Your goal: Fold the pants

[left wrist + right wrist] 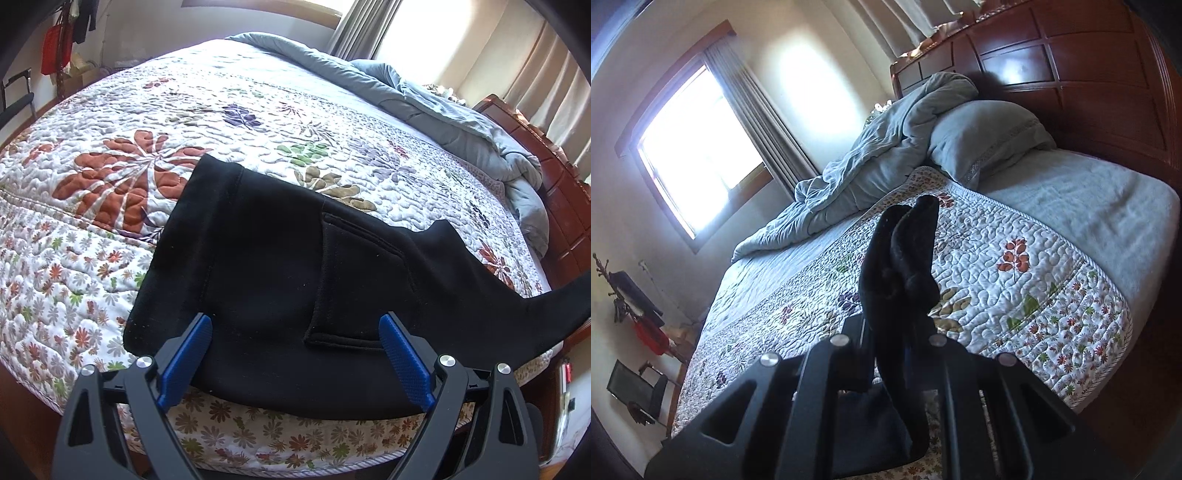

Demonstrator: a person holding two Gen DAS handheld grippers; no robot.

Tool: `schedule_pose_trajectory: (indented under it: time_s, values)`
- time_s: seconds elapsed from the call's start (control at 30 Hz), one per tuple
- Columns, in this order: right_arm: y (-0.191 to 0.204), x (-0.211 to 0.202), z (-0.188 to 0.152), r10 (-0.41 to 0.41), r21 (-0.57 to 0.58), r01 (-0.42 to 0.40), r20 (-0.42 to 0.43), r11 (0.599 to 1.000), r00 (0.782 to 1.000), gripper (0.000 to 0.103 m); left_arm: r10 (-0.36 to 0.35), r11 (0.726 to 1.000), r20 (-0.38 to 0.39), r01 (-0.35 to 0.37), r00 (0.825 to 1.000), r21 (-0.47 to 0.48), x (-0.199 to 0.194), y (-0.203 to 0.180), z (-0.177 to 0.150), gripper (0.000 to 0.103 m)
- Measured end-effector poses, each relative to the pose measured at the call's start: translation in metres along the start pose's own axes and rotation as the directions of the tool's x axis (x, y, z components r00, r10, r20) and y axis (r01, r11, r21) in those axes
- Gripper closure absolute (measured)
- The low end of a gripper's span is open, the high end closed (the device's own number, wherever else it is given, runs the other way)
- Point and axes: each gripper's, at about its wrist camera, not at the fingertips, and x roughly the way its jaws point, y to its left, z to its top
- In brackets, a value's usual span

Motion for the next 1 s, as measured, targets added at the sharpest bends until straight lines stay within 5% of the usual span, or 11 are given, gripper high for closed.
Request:
schedule_pose_trajectory:
  time_s: [1.0]
  values:
    - [0.108,-0.005,-0.025,-0.101,-0.363,0.088,-0.017,0.928,0.995,0.093,-0.073,0.996,0.041,0.075,0.997,-0.053,-0.011,0.01,-0.003,0.011]
